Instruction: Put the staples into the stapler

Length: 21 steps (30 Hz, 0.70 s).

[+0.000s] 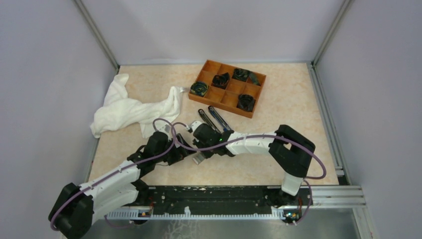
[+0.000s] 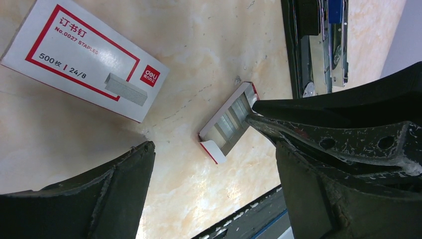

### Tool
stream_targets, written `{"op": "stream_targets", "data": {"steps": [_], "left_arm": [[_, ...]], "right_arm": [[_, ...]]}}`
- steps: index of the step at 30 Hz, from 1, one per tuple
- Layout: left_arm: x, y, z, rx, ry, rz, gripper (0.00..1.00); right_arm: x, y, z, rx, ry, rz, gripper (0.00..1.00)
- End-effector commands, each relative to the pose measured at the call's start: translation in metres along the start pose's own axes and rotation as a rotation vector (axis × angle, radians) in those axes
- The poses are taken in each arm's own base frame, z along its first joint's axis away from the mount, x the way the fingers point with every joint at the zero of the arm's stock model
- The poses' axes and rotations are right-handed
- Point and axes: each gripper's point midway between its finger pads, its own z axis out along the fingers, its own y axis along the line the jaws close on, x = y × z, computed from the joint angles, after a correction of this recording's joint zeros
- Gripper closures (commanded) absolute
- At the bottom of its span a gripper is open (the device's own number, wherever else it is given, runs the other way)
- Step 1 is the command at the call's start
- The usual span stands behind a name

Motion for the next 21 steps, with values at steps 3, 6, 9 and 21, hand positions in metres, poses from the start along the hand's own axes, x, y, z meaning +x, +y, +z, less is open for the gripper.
{"op": "stream_targets", "data": {"steps": [3, 6, 9, 21], "left_arm": [[0.002, 0.002, 0.001, 0.001, 0.009, 0.002, 0.04], [0.002, 0.001, 0.001, 0.0, 0.01, 0.003, 0.05], [0.002, 0.001, 0.001, 0.001, 0.012, 0.002, 0.04], [-0.005, -0.005, -0.002, 0.031, -0.031, 0.008, 0.05]], "right_arm": [[-0.024, 0.009, 0.004, -0.007, -0.063, -0.003, 0.84], [-0.021, 0.006, 0.008, 0.009, -0.05, -0.009, 0.85], [-0.017, 0.005, 0.011, 0.015, -0.037, -0.013, 0.85], [-0.027, 0.004, -0.001, 0.017, -0.087, -0.012, 1.0]]}}
